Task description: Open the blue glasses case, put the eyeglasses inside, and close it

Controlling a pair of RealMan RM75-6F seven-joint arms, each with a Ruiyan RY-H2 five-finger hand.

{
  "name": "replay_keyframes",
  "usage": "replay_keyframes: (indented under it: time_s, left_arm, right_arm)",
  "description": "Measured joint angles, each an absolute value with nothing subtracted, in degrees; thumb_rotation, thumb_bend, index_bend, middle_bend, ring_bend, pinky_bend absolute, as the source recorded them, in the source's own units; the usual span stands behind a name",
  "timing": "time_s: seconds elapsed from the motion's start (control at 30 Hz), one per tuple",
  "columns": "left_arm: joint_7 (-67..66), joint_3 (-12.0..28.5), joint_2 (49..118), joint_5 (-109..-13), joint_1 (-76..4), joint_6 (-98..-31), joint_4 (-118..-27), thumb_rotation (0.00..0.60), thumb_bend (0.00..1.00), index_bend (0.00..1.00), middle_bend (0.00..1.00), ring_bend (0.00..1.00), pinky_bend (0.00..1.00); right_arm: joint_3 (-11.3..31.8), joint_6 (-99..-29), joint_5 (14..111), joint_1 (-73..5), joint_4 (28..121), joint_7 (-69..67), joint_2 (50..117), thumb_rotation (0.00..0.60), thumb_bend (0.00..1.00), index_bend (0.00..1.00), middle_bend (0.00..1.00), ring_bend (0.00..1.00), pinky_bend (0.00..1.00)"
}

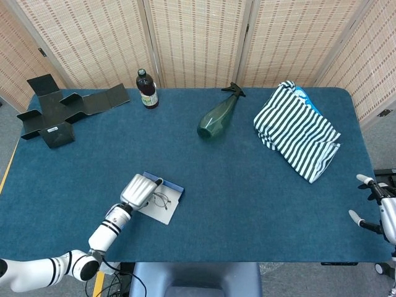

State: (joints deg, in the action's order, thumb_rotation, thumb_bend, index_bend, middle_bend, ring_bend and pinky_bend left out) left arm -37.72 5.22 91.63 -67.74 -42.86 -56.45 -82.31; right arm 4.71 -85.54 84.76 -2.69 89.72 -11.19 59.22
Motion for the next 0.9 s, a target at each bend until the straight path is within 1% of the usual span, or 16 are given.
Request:
replay_keyframes:
  time_s: [0.13,0.27,0.53,0.7,0.9]
  left_arm:
    - [-36.63,4.62,89.93,-68.91,-41.64,-58.33,-83.02,0.600,0.39,0.23,0.92,0.99,1.00]
    - [-36.24,3.98,87.80,-68.29,-40.30,-59.05,-83.40,0.600,0.39,0.26,0.92,0.98,1.00]
    - [-37.91,2.13,81.37,-62.85,-38.49,-57.17,-88.31,0.600,0.38,0.29,0.92,0.98,1.00]
    - [-39.57,1.34,81.38,-60.24,-38.64,-55.48,-88.31,0.600,0.38,0.29,0.92,0.98,1.00]
    - [-40.26,1.65,83.39,-57.31,-39.59,-54.01,-85.70,0.600,0.38,0.29,0.92,0.98,1.00]
  right_arm:
    - [4.76,-85.47,84.71,-2.74,89.77,-11.16,59.19,0.600,0.20,0.18,0.35,0.49,0.28]
    - [4.76,-85.40,84.76,-2.79,89.79,-11.11,59.19,0.600,0.20,0.18,0.35,0.49,0.28]
    - [4.79,-85.23,85.01,-3.05,89.92,-10.95,59.29,0.600,0.20,0.18,0.35,0.49,0.28]
    - [4.77,-85.17,85.02,-3.09,89.98,-10.87,59.33,0.600,0.20,0.18,0.35,0.49,0.28]
    - [4.76,-85.30,84.80,-2.91,90.18,-10.60,59.15,0.600,0.20,0.18,0.35,0.49,0.28]
